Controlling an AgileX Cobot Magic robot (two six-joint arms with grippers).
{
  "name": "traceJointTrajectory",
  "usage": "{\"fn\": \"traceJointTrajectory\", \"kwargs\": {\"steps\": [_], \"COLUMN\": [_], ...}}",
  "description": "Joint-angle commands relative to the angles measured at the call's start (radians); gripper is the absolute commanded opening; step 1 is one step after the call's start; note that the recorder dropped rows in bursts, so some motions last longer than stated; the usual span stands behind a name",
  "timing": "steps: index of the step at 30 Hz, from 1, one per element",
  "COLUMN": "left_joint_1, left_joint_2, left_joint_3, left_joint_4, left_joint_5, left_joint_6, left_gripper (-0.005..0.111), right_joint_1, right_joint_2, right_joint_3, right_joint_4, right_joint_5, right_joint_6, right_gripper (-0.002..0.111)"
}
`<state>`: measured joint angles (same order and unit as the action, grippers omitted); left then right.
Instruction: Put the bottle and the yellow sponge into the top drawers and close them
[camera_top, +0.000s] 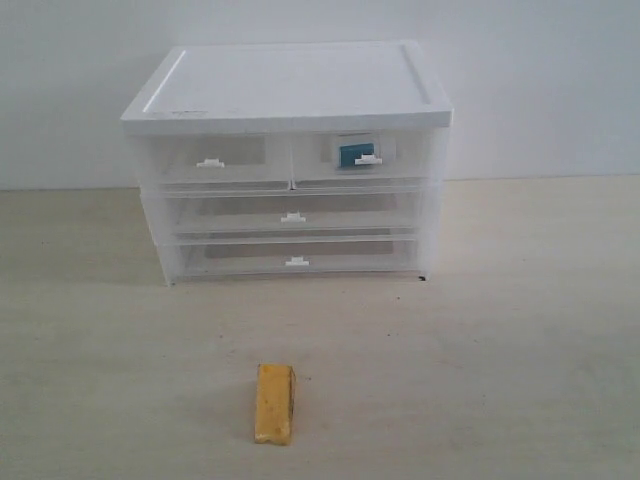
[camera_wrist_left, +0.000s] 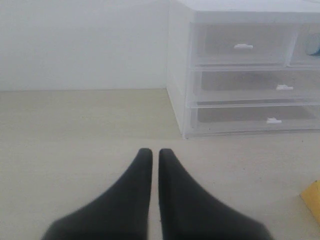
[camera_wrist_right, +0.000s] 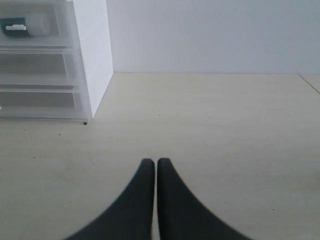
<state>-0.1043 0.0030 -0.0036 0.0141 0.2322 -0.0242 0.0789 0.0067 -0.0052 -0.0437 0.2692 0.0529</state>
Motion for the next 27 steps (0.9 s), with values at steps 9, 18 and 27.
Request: {"fn": "traceJointTrajectory", "kwargs": {"steps": [9, 18, 27], "left_joint_1": [0.004, 0.004, 0.004], "left_joint_2": [-0.003, -0.003, -0.003], "left_joint_3": [0.004, 0.004, 0.004], "left_joint_4": [0.004, 0.004, 0.0], "left_joint_5": [-0.003, -0.003, -0.019], "left_joint_6": [-0.009, -0.009, -0.013], "left_gripper": [0.004, 0.004, 0.004], "right_joint_1": [0.001, 0.001, 0.001], "right_joint_2": [-0.007, -0.007, -0.007], "right_joint_3": [0.005, 0.005, 0.005], "right_joint_4": [-0.002, -0.002, -0.002], "right_joint_5": [0.049, 0.053, 0.053], "right_joint_6": [-0.018, -0.01, -0.01], "right_gripper": [0.0, 0.0, 0.0]}}
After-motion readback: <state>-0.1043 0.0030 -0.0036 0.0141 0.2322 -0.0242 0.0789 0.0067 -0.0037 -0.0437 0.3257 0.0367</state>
